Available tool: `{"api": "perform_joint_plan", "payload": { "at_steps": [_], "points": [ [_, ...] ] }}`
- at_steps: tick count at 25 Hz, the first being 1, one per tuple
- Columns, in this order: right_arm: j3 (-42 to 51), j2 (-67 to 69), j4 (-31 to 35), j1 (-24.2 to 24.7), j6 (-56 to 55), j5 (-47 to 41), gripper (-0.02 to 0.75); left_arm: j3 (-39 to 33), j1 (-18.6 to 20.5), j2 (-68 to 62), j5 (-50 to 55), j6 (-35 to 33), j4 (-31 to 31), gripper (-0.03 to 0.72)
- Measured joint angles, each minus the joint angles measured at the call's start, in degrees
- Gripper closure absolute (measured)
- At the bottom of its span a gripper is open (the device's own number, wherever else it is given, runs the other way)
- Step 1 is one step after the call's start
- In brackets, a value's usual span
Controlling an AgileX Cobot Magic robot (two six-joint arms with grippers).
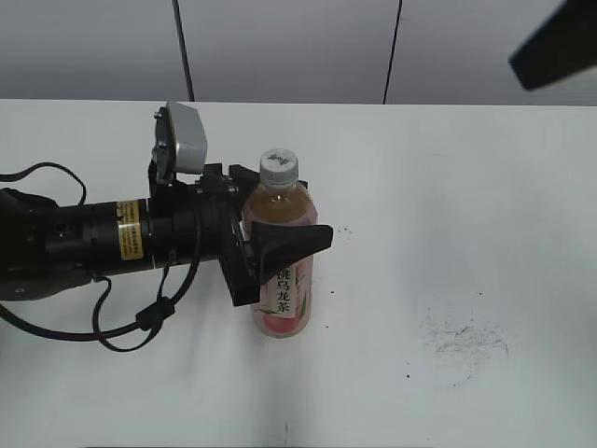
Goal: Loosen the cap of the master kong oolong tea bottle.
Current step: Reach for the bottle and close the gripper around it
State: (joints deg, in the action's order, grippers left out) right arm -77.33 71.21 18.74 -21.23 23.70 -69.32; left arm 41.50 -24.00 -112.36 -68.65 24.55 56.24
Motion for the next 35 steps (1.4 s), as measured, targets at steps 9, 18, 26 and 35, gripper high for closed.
{"api": "perform_joint_plan", "payload": {
  "at_steps": [9, 18, 26, 35],
  "points": [
    [-16.69, 19.84, -7.17, -14.04, -16.36, -0.11, 0.304, 0.00, 0.00, 0.00, -0.07, 0.00, 0.00, 0.240],
    [-17.60, 29.25, -8.75, -21.75, -27.00, -0.40, 0.307, 0.00, 0.00, 0.00, -0.11, 0.00, 0.00, 0.240],
    [-22.72, 33.95, -10.84, -21.99, -30.79, -0.63, 0.307, 0.00, 0.00, 0.00, -0.11, 0.00, 0.05, 0.240],
    [-24.82, 36.59, -9.12, -21.99, -31.22, -0.63, 0.307, 0.00, 0.00, 0.00, -0.18, 0.00, 0.39, 0.240]
  ]
}}
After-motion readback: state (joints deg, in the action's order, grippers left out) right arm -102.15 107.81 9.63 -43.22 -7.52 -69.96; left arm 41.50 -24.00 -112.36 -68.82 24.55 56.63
